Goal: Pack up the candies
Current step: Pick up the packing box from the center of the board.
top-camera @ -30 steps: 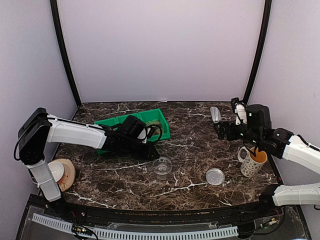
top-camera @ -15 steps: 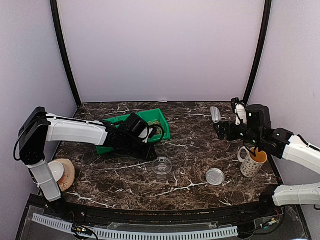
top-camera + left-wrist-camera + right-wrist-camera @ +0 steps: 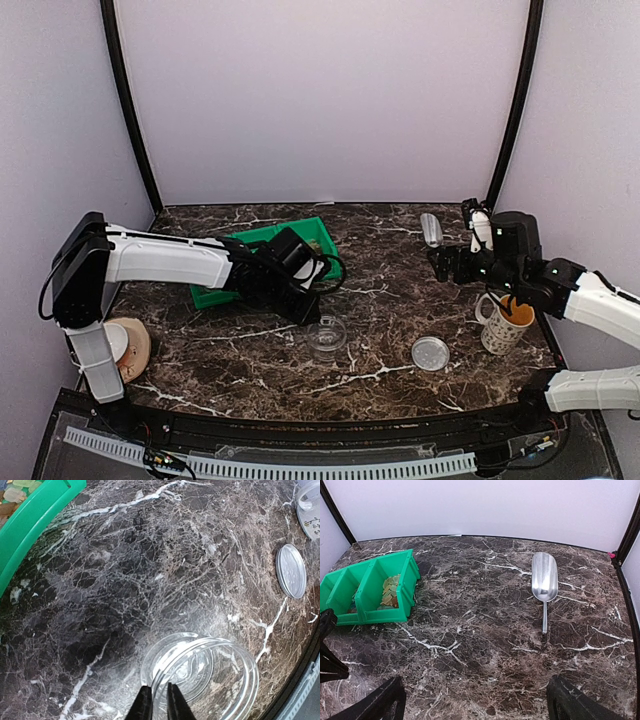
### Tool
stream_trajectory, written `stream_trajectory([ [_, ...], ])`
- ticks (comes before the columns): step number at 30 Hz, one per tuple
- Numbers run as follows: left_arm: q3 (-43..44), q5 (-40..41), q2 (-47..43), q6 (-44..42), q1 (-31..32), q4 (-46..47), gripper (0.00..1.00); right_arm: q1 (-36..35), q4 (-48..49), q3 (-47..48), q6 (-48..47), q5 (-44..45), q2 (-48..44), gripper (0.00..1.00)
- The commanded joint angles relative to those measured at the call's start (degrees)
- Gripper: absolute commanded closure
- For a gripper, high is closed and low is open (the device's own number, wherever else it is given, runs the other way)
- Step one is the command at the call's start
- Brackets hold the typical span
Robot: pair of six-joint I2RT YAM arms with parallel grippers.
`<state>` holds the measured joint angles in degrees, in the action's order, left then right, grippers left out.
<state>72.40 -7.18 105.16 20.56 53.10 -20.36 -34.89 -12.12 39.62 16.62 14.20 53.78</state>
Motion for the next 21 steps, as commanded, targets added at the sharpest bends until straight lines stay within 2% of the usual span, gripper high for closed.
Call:
stream_trajectory([
  [1, 2.2, 3.5, 0.6, -2.7, 1.3, -4.0, 0.88, -0.6, 1.3, -0.4, 0.5, 0.6, -0.8, 0.02],
  [9, 5.1, 8.4, 1.8, -3.8, 2.6, -5.9, 1.0, -0.6, 1.6, -0.7, 0.6, 0.4, -0.7, 0.02],
  [21, 10.1, 19.7, 3.8, -4.6, 3.0, -7.6, 1.0, -0.6, 2.0, -0.4, 0.5, 1.1, -0.2, 0.02],
])
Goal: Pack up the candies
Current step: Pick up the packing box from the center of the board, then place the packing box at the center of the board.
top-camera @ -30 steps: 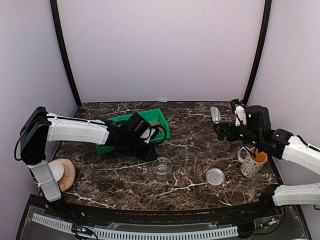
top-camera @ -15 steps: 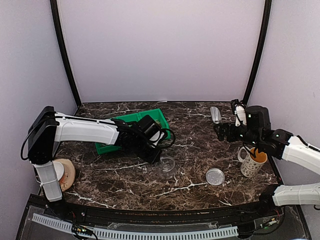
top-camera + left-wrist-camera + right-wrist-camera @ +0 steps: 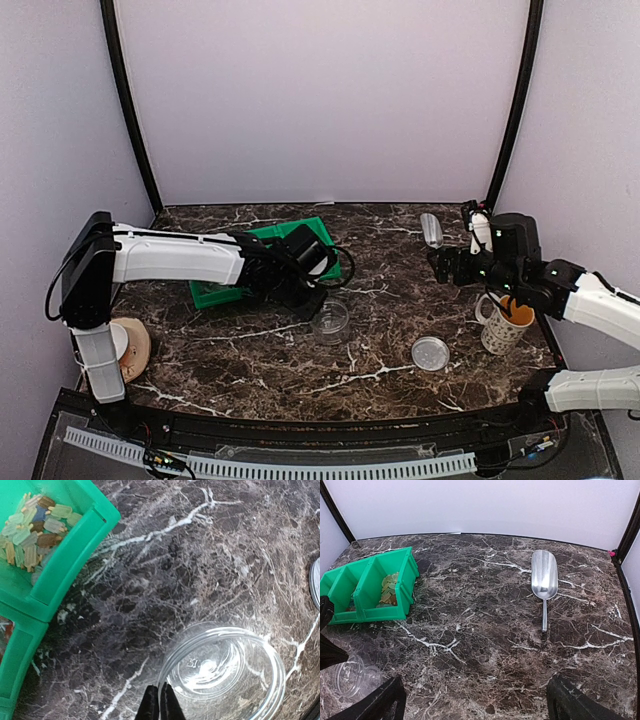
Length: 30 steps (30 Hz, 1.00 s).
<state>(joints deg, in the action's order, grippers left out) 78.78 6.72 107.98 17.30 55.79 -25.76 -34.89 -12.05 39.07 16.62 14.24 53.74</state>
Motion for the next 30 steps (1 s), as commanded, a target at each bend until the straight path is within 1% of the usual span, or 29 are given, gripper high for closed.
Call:
stream_trajectory([
  [1, 4.6, 6.4, 1.6, -1.4, 0.2, -2.7, 1.0, -0.6, 1.9, 0.4, 0.4, 1.3, 0.0, 0.02],
  [7, 6.8, 7.8, 4.4, -2.6, 0.3, -4.0, 1.0, -0.6, 1.3, 1.9, 0.7, 4.6, 1.7, 0.02],
  [13, 7.6, 8.4, 5.5, -3.2, 0.2, -4.6, 1.0, -0.7, -0.6, 4.1, 2.9, 13.4, 5.6, 0.02],
  [15, 7.7, 8.6, 5.6, -3.2, 0.2, -4.9, 0.99, -0.6, -0.6, 5.0, 5.4, 15.6, 6.7, 0.02],
  [18, 8.2, 9.1, 5.4, -3.0, 0.2, -5.7, 0.83, -0.7, 0.5, 5.2, 7.1, 18.1, 7.8, 0.02],
  [20, 8.4, 9.4, 5.0, -2.9, 0.2, -5.8, 0.71, -0.6, 1.1, 5.6, 6.9, 19.3, 8.8, 0.02],
  [22, 8.5, 9.2, 4.4, -2.8, 0.2, -5.7, 0.61, -0.5, 1.0, 6.8, 6.2, 19.4, 10.5, 0.02],
  [27, 10.0, 7.4, 2.0, -2.4, 0.2, -6.3, 0.45, -0.3, 1.1, 10.6, 4.8, 18.9, 16.4, 0.02],
  [30, 10.3, 7.2, -1.6, -2.2, 0.2, -6.5, 0.33, 0.4, -0.4, 13.9, 4.4, 18.6, 21.1, 0.02],
])
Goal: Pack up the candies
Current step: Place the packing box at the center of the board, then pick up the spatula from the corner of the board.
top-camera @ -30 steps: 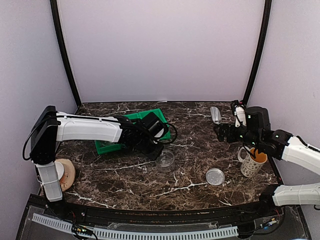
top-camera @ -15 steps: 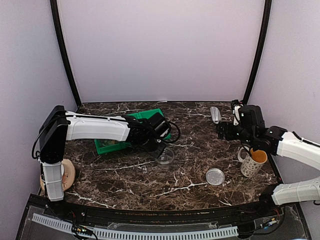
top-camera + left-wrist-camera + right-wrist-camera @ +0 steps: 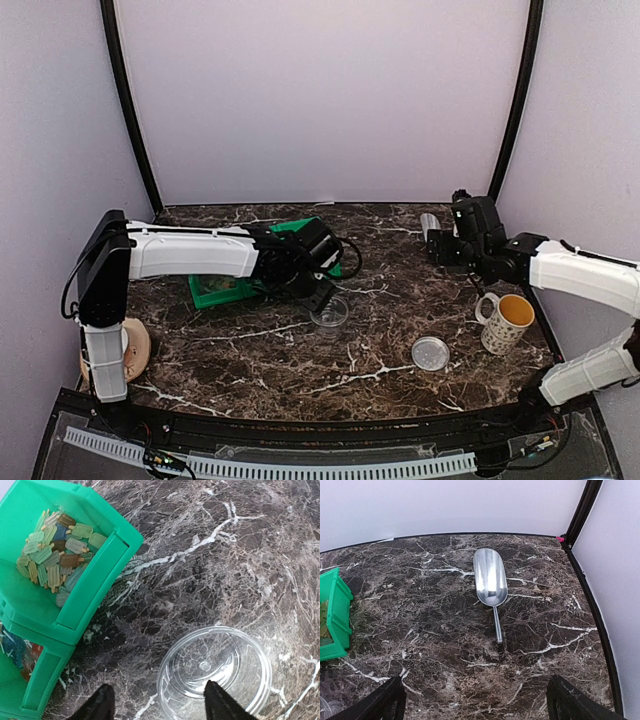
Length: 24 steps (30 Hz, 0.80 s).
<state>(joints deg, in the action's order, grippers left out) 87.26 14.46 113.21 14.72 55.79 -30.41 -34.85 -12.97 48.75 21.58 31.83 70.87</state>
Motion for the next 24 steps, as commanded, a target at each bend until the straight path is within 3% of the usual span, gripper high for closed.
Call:
stream_trajectory([
  [1, 1.7, -0.3, -8.2, 0.4, 0.2, -1.9, 0.3, 0.8, 0.0, 5.3, -0.7, 0.9, 5.5, 0.02],
  [8, -3.2, 3.1, -20.3, -0.3, 0.2, -0.4, 0.02, 7.9, 1.3, 8.5, 0.2, -10.1, 12.9, 0.02],
  [17, -15.8, 10.8, -37.4, 0.1, -0.5, 1.6, 0.01, 13.7, -0.9, 15.2, -1.2, -14.3, 24.5, 0.01],
  [24, -27.2, 8.9, -47.4, 0.8, -5.6, 5.8, 0.01, 17.2, -3.4, 20.7, -1.1, -17.1, 31.7, 0.05],
])
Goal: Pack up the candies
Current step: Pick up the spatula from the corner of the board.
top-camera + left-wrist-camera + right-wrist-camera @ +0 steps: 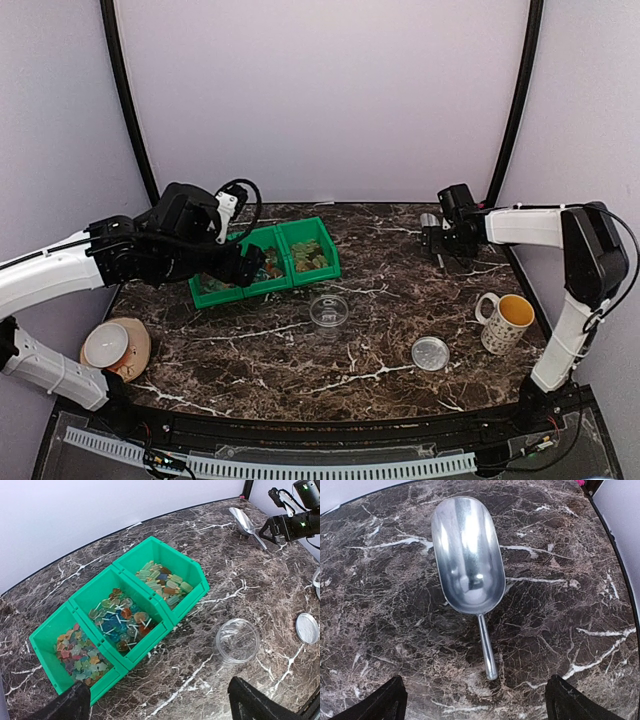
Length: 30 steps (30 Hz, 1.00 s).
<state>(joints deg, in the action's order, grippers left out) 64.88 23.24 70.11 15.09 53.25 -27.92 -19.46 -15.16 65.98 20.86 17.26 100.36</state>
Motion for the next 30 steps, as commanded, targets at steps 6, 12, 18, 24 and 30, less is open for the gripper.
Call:
stream_trajectory([
  [6, -7.4, -4.0, -7.0, 1.5, -7.2, 4.0, 0.01, 3.3, -3.5, 7.4, -1.3, -3.9, 6.9, 0.11],
  [12, -9.3, -4.8, -9.9, -1.4, -7.3, 2.8, 0.01, 3.8, -3.4, 9.4, -1.1, -3.3, 10.6, 0.14],
  [18, -15.1, -6.4, -12.7, -3.4, -7.6, 7.8, 0.01, 4.2, -3.7, 12.5, -1.0, -3.8, 15.3, 0.2],
  [24, -16.0, -8.0, -12.8, -3.2, -8.6, 8.2, 0.01, 4.3, -3.2, 13.9, -0.6, -4.6, 18.1, 0.21],
  [30, -16.2, -8.7, -13.1, -2.7, -9.5, 8.4, 0.01, 4.3, -3.0, 14.0, -0.9, -4.7, 19.4, 0.31],
])
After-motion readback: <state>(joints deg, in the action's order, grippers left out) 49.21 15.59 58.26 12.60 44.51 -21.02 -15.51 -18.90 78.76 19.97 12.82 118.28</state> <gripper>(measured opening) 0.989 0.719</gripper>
